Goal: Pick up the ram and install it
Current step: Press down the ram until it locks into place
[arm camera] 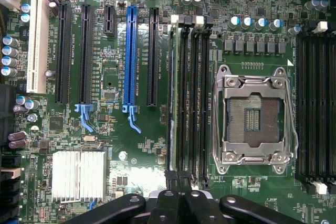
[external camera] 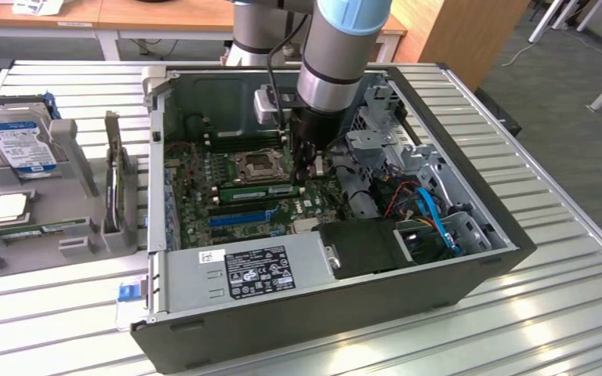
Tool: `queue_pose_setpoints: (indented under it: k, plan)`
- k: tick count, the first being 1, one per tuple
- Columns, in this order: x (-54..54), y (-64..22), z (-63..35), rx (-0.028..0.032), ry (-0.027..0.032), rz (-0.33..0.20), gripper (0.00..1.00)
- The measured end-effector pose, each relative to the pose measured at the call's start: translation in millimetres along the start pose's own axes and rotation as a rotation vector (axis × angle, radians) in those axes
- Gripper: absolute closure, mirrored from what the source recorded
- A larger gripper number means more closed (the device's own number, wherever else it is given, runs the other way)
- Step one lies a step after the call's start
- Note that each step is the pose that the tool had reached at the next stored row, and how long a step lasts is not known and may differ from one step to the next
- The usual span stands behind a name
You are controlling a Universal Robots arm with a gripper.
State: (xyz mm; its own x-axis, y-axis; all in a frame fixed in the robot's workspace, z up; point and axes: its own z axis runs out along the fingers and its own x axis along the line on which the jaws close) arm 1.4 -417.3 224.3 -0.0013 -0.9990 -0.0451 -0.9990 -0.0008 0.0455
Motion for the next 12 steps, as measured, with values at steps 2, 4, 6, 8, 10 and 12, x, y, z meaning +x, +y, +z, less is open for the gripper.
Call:
queue_pose_setpoints:
  k: [2,4,6,8,10,12]
  plan:
    - [0.0,0.0,0.0,-0.0001,0.0001,0.0,0.9]
    - [0.0,0.0,0.1,-0.0001,0.0,0.0,0.9]
    - [0.0,-0.1,0.4,0.0,-0.0001,0.0,0.9]
    - [0.0,-0.1,1.0,0.0,0.0,0.0,0.9]
    - [0.1,-0.1,1.0,-0.0001,0.0001,0.0,0.9]
    - [0.0,-0.1,1.0,-0.0001,0.0,0.0,0.9]
